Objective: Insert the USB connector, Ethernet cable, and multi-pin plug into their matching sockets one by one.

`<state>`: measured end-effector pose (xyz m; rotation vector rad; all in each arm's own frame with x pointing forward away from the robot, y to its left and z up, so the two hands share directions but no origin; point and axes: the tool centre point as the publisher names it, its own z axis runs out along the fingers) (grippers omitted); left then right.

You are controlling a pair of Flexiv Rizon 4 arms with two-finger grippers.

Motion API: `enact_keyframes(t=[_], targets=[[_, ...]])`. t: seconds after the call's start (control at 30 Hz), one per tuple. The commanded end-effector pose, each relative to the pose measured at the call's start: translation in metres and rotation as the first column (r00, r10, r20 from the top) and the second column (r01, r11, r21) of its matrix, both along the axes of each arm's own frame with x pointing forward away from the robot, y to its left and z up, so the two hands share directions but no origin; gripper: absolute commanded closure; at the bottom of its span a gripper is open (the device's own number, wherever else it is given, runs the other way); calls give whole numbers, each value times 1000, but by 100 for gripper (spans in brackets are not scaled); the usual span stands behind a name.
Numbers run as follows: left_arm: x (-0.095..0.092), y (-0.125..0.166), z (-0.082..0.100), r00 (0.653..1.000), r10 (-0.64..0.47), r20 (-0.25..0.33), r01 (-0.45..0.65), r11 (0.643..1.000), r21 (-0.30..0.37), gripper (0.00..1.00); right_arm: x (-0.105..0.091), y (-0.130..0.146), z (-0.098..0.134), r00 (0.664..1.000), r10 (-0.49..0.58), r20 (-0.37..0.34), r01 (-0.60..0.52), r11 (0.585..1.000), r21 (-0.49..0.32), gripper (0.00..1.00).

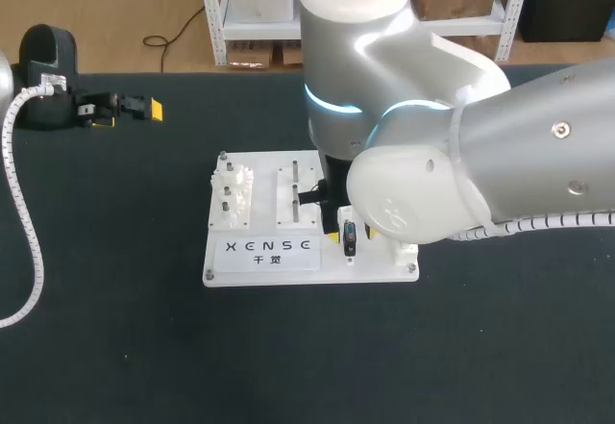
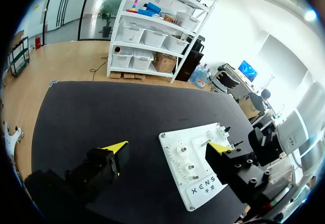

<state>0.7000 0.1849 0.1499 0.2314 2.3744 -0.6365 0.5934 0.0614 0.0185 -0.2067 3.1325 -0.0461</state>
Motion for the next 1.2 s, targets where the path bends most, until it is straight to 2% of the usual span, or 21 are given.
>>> enact_keyframes(t=[0.03,0.67,1.03,1.1,1.2], targets=[[0,0,0,1000,0,0,0,1000,0,0,-3,-1,1,1000,-13,13,13,1000,0,56],[0,0,0,1000,0,0,0,1000,0,0,-6,-2,-2,998,-61,6,61,998,15,68],[0,0,0,1000,0,0,0,1000,0,0,-7,-2,-3,997,-71,3,71,997,29,96],[0,0,0,1000,0,0,0,1000,0,0,-7,-1,-3,998,-69,6,69,997,32,100],[0,0,0,1000,0,0,0,1000,0,0,-9,0,2,998,-58,20,57,998,33,100]])
